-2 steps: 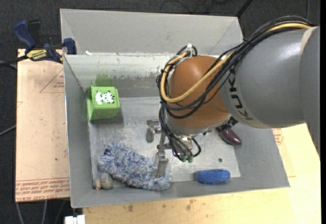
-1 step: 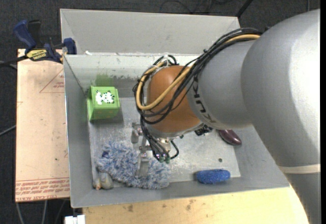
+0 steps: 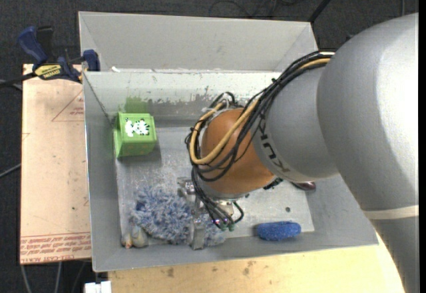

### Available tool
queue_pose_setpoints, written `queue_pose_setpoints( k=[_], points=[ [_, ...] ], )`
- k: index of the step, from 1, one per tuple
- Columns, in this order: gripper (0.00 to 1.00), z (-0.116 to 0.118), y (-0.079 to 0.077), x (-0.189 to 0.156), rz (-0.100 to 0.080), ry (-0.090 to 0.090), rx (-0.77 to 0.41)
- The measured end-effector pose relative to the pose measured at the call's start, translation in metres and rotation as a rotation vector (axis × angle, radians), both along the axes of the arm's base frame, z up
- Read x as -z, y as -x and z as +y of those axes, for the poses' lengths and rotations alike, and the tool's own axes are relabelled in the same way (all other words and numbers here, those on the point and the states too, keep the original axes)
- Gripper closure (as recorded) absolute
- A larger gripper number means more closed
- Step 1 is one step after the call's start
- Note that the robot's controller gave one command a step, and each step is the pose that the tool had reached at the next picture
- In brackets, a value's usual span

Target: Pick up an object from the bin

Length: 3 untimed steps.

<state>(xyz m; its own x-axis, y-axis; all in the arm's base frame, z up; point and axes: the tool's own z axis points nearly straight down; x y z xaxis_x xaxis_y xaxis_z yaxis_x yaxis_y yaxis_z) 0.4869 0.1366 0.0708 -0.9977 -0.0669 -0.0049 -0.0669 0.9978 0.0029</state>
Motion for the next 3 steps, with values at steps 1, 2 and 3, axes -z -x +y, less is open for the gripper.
queue_pose_setpoints(
  k=[1,2,3],
  points=[
    [0.00,0.054,-0.019,0.001,0.002,0.001,-0.027],
    [0.00,0.000,-0.002,0.000,-0.005,-0.003,0.003],
    [1.00,0.056,-0.020,0.000,-0.001,-0.003,-0.027]
  ],
)
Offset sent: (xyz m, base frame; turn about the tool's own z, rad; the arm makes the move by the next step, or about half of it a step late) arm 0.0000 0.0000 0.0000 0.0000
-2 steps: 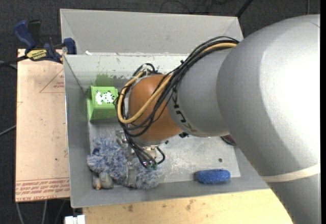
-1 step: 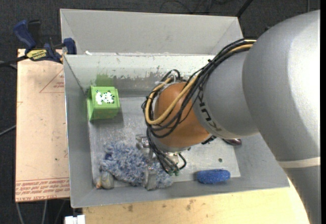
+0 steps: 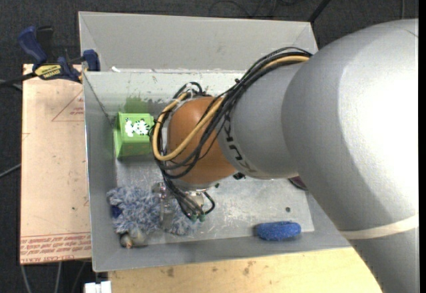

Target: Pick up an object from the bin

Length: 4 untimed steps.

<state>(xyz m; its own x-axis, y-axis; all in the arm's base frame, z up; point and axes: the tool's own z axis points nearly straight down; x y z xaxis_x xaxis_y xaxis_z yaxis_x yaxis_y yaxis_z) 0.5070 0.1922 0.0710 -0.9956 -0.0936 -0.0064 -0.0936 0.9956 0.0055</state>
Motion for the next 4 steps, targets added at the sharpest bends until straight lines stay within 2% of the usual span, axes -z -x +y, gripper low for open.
queue_pose_setpoints(
  k=[2,4],
  points=[
    [1.00,0.000,0.001,-0.003,0.003,0.002,0.001],
    [1.00,-0.001,0.002,-0.035,0.010,0.005,0.001]
  ],
)
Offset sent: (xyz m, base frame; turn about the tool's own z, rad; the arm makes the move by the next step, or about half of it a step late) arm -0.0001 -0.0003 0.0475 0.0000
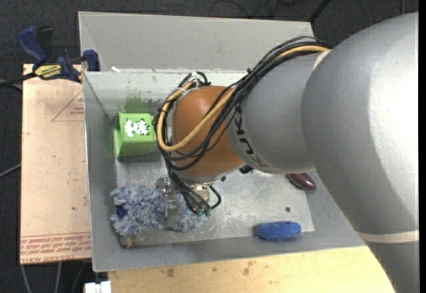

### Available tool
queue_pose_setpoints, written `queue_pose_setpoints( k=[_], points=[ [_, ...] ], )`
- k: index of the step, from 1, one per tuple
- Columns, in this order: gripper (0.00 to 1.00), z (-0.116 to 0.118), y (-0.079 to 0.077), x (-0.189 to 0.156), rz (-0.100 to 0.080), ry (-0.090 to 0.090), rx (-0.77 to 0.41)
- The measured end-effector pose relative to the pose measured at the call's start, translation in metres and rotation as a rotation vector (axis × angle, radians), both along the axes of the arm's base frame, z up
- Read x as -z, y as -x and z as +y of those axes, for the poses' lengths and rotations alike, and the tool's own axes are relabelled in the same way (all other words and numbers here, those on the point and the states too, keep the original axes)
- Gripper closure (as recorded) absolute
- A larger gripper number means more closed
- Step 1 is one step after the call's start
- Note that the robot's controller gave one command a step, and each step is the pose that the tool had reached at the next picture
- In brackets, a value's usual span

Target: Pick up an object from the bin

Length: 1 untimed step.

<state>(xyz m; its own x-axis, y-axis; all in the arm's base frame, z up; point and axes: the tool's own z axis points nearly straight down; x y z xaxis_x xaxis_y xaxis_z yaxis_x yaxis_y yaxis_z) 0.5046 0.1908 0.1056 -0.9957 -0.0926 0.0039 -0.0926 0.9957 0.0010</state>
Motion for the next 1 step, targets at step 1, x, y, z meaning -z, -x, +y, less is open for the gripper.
queue_pose_setpoints(
  k=[1],
  points=[
    [1.00,0.0005,-0.0008,-0.0196,-0.005,-0.001,0.000]
  ],
)
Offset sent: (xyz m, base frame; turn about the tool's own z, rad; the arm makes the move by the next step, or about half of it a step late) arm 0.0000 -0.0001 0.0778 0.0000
